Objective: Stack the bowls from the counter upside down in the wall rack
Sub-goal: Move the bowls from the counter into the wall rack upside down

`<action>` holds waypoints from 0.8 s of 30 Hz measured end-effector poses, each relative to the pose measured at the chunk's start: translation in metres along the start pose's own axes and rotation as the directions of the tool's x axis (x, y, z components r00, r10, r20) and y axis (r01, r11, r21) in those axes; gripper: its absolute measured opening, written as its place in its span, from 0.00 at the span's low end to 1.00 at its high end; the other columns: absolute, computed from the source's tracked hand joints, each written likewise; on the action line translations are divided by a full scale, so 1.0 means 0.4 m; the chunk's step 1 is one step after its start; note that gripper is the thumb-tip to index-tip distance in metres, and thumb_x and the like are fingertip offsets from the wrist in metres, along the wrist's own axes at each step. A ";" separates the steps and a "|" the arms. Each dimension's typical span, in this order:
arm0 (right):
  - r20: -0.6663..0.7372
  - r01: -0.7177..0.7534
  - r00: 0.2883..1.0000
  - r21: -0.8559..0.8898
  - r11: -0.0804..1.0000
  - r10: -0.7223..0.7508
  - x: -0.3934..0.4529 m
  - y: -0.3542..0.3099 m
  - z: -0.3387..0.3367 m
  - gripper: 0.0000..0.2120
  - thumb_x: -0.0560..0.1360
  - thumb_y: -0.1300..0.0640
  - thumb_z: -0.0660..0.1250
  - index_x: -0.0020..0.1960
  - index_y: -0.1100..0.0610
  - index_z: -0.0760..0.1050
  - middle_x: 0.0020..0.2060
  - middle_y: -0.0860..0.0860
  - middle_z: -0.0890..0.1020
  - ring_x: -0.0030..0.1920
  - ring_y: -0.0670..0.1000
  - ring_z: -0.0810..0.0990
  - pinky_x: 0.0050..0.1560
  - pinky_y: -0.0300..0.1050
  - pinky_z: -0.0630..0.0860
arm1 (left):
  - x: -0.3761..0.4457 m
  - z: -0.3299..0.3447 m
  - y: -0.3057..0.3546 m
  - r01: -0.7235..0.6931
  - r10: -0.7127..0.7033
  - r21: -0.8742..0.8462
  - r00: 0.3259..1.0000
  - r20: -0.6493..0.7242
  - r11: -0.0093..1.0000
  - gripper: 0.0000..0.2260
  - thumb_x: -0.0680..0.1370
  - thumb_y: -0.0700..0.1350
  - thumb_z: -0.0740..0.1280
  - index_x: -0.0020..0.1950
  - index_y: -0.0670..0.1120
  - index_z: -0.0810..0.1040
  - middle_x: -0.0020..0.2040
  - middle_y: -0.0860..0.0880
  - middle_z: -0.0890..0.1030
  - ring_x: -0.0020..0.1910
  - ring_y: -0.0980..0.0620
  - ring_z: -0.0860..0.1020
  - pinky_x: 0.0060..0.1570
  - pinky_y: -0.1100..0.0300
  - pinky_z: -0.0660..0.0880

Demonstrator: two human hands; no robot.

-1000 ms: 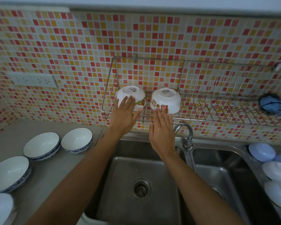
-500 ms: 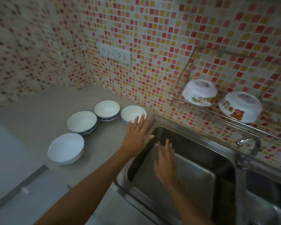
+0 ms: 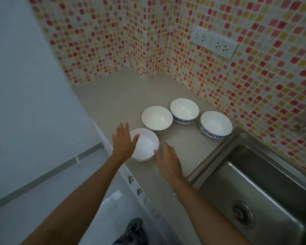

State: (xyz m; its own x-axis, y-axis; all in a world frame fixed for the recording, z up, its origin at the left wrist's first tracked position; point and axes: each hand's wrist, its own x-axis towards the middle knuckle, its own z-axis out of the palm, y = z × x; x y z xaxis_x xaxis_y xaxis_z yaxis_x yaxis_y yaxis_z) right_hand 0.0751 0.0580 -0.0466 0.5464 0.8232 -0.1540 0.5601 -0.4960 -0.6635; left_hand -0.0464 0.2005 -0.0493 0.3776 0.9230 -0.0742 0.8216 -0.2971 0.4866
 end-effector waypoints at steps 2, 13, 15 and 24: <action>0.003 -0.047 0.999 0.034 0.998 0.047 0.022 -0.035 0.027 0.25 0.78 0.42 0.58 0.71 0.52 0.63 0.64 0.55 0.72 0.61 0.58 0.75 0.58 0.51 0.73 | 0.008 0.005 -0.040 0.046 -0.044 -0.054 0.998 0.052 0.997 0.31 0.80 0.57 0.55 0.77 0.43 0.50 0.78 0.41 0.53 0.76 0.40 0.54 0.73 0.43 0.51; -0.005 -0.288 0.952 0.333 0.898 0.307 0.052 -0.033 0.095 0.26 0.71 0.59 0.60 0.69 0.54 0.65 0.63 0.58 0.76 0.58 0.62 0.77 0.52 0.61 0.79 | -0.019 0.022 -0.074 0.050 0.046 -0.371 0.968 0.245 0.927 0.19 0.79 0.44 0.55 0.68 0.37 0.67 0.63 0.36 0.75 0.61 0.39 0.74 0.55 0.54 0.70; -0.043 -0.319 0.932 0.373 0.871 0.360 0.040 -0.014 0.074 0.24 0.72 0.61 0.59 0.68 0.54 0.67 0.62 0.57 0.77 0.58 0.61 0.77 0.51 0.58 0.80 | -0.027 0.029 -0.051 0.046 0.079 -0.392 0.952 0.296 0.919 0.22 0.76 0.47 0.56 0.67 0.38 0.67 0.63 0.38 0.75 0.59 0.40 0.74 0.51 0.57 0.70; -0.195 -0.327 0.828 0.594 0.735 0.526 -0.095 0.140 -0.104 0.23 0.75 0.65 0.57 0.69 0.55 0.68 0.58 0.54 0.76 0.52 0.55 0.76 0.32 0.50 0.82 | -0.090 0.118 0.201 0.097 0.213 -0.532 0.845 0.490 0.841 0.15 0.78 0.40 0.56 0.64 0.40 0.62 0.60 0.39 0.74 0.53 0.43 0.72 0.50 0.53 0.72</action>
State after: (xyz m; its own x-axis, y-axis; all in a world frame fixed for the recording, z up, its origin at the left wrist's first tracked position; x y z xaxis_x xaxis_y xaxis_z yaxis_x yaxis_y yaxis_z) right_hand 0.1117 -0.0128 -0.0475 0.8685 0.3664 -0.3339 -0.1369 -0.4701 -0.8719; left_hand 0.0262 0.1317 -0.0485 0.7036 0.5967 -0.3860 0.5006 -0.0307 0.8651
